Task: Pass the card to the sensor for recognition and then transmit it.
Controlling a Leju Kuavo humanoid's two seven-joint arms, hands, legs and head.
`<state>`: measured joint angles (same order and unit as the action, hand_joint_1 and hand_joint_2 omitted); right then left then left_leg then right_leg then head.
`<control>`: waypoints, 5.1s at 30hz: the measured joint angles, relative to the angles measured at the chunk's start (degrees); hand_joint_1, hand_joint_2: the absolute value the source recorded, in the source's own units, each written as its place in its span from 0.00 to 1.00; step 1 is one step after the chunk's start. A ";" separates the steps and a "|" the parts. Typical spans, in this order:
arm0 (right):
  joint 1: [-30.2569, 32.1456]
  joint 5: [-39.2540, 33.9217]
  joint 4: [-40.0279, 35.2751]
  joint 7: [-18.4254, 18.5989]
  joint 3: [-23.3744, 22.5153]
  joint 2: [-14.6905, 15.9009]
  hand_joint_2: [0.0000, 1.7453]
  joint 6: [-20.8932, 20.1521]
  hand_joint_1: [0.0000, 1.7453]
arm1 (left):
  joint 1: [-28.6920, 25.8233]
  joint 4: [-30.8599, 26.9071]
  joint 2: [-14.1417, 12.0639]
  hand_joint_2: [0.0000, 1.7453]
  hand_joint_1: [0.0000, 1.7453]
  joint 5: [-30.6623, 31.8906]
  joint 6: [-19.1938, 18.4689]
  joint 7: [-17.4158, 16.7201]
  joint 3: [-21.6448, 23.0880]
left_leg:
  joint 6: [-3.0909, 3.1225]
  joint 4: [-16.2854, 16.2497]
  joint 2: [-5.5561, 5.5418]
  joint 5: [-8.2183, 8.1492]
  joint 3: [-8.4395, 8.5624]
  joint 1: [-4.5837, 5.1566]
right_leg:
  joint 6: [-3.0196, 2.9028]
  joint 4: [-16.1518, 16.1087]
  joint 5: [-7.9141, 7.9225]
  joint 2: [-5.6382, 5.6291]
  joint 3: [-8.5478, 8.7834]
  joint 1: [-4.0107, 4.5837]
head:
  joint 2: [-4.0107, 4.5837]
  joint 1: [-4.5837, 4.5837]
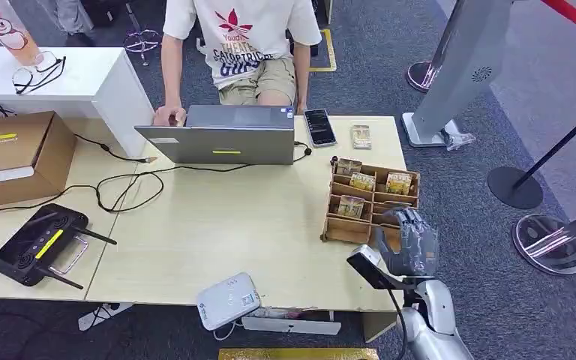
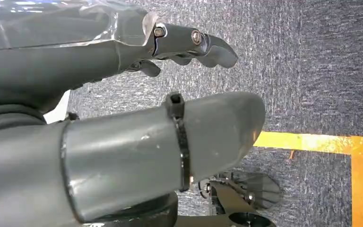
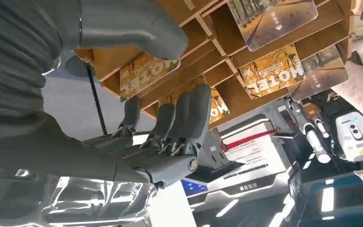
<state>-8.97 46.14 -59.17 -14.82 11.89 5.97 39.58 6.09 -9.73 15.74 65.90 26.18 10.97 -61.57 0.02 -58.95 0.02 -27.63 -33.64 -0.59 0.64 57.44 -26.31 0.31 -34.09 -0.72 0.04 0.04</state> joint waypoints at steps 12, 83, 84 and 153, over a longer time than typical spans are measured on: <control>0.04 0.72 0.04 1.09 0.00 0.00 1.00 -0.04 0.56 | -0.02 0.00 0.00 0.00 0.00 -0.46 0.57 0.22 -0.35 | 0.00 0.00 0.00 0.00 0.00 0.00 | 0.00 0.00 0.00 0.00 0.00 0.00 | 0.00 0.00; -1.65 -3.72 -7.97 -0.46 -0.92 2.29 1.00 -2.22 0.87 | -0.18 0.00 -0.07 0.00 0.00 1.84 0.48 0.85 -0.48 | 0.00 0.00 0.01 0.00 0.01 0.00 | 0.00 0.00 0.00 -0.01 0.00 0.00 | 0.00 0.02; -1.90 -4.22 -8.61 -0.46 -0.85 2.43 1.00 -2.58 0.88 | -0.17 0.00 -0.07 0.00 0.00 1.93 0.48 0.85 -0.48 | 0.00 0.00 0.01 0.00 0.01 0.00 | 0.00 0.00 0.00 -0.01 0.00 0.00 | 0.00 0.02; -0.25 -8.76 -13.40 1.84 0.28 5.86 1.00 -8.81 0.49 | -0.01 0.02 0.09 0.00 0.00 3.67 0.15 0.52 -1.46 | 0.00 0.00 0.00 0.00 0.00 0.00 | 0.00 0.00 0.00 0.00 0.02 0.00 | 0.00 0.00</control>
<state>-9.22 37.38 -72.57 -12.98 12.17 11.83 30.77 6.08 -9.70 15.82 69.57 26.34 11.50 -63.04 0.03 -58.95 0.01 -27.62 -33.64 -0.59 0.64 57.44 -26.30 0.31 -34.07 -0.72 0.04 0.04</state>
